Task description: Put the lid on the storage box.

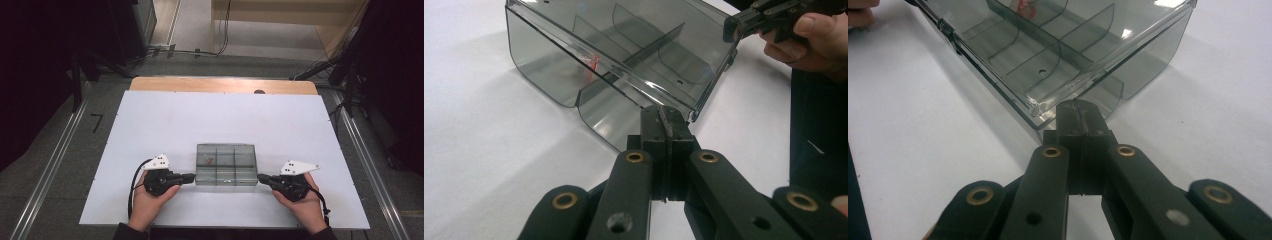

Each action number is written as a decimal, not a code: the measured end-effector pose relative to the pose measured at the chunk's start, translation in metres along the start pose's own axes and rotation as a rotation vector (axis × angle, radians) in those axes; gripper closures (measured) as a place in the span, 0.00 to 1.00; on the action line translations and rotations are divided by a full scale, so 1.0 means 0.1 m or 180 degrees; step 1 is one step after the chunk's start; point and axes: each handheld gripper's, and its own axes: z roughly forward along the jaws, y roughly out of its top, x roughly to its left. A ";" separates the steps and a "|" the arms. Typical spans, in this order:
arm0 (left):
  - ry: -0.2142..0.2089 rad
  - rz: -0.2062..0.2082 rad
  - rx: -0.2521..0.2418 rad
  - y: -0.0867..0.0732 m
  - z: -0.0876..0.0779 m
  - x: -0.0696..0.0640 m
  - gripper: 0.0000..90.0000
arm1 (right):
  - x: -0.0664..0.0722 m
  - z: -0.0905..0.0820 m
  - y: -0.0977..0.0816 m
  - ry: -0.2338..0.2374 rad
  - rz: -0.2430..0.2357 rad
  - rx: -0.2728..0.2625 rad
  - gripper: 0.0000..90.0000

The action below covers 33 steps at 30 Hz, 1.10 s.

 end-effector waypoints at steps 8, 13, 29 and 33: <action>-0.0010 -0.0008 -0.0007 0.00 0.00 0.01 1.00 | -0.01 0.01 -0.01 0.0009 -0.0005 0.0004 0.98; -0.0006 -0.0011 -0.0006 -0.01 0.00 0.00 1.00 | -0.01 0.01 -0.01 0.0001 -0.0022 0.0022 0.98; 0.0038 0.0117 -0.0158 -0.02 -0.07 -0.07 0.66 | -0.01 -0.06 -0.08 -0.0096 -0.0074 -0.0068 0.59; 0.0112 0.0162 -0.0220 -0.02 -0.08 -0.10 0.51 | 0.01 -0.08 -0.08 -0.0127 -0.0092 -0.0072 0.54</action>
